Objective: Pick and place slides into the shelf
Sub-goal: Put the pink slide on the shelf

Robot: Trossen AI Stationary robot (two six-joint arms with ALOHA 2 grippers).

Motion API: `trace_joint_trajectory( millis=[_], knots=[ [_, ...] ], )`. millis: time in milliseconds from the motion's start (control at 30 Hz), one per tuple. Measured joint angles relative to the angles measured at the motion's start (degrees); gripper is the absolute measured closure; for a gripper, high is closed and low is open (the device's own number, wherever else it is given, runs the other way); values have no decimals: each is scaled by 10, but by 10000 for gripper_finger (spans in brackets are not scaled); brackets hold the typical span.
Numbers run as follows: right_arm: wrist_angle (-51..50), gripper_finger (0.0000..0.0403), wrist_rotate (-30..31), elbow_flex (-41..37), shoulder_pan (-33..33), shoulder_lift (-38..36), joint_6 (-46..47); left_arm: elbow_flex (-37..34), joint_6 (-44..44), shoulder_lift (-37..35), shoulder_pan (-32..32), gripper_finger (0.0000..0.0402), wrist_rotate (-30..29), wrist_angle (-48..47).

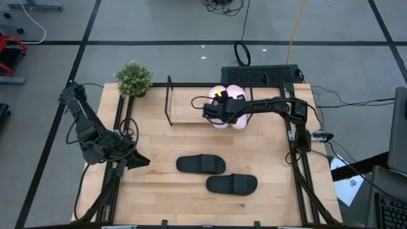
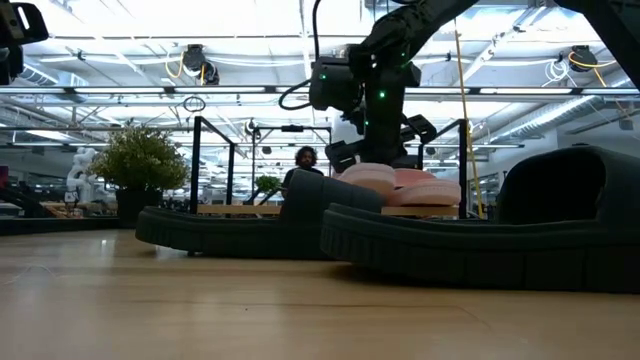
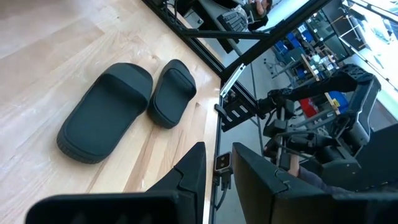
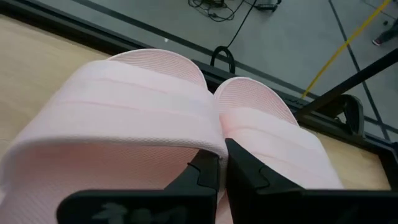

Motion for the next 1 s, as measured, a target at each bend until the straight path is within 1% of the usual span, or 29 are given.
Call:
trace_joint_trajectory(
  millis=[267, 433, 700, 1000],
  knots=[
    [25, 402, 10, -1, -3, 0, -22, 0, -4, 0, 0, 328, 0, 0],
    [54, 402, 13, -2, -8, 0, -56, 0, -4, 0, 0, 328, 0, 0],
    [53, 402, 11, -2, -24, 0, -66, 0, -4, 0, 0, 328, 0, 1],
    [53, 402, 0, -2, -25, 0, -73, 0, -4, 0, 0, 328, 0, 1]
  ],
)
